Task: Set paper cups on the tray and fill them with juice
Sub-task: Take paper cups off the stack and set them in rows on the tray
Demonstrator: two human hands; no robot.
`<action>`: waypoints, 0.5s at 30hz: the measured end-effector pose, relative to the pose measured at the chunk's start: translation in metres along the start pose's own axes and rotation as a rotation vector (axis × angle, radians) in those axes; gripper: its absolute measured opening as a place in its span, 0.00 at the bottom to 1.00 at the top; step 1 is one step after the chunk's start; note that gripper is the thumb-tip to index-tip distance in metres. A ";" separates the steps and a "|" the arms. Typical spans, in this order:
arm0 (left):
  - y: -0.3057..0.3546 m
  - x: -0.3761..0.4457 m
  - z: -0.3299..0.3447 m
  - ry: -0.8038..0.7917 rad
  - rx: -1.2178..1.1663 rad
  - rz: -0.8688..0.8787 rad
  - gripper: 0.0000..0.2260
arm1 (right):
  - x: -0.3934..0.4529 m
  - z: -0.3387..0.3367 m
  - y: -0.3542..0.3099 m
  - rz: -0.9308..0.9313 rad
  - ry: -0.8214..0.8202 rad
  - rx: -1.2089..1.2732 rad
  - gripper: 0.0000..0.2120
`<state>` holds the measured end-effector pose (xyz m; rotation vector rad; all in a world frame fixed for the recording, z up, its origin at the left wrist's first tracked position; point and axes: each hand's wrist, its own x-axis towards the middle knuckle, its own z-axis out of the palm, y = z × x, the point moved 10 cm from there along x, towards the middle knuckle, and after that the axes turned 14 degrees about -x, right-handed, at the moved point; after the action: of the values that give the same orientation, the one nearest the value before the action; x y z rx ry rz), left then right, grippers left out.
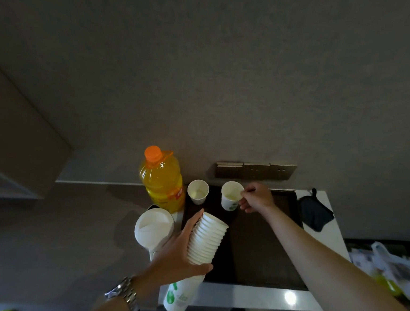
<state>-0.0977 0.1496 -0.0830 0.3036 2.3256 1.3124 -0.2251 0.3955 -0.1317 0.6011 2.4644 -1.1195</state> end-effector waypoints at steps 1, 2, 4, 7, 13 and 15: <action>0.000 0.000 0.001 -0.008 0.009 -0.004 0.56 | 0.002 0.005 0.002 0.001 0.016 0.000 0.05; 0.000 0.001 0.001 -0.014 0.016 -0.009 0.56 | 0.004 0.008 0.003 -0.001 0.035 0.001 0.05; -0.002 0.003 0.002 -0.021 0.012 -0.023 0.56 | 0.008 0.015 0.003 -0.003 0.067 0.020 0.05; -0.005 0.004 0.003 -0.015 -0.008 -0.040 0.56 | 0.012 0.025 0.001 0.002 0.081 0.042 0.04; -0.010 0.006 0.003 -0.006 -0.041 -0.080 0.56 | 0.023 0.048 0.001 0.051 0.057 0.052 0.05; -0.011 0.007 0.002 0.000 -0.035 -0.081 0.56 | 0.025 0.054 0.002 0.070 0.047 0.043 0.05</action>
<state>-0.1027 0.1484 -0.0948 0.1956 2.2872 1.3123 -0.2369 0.3603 -0.1787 0.7281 2.4441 -1.1458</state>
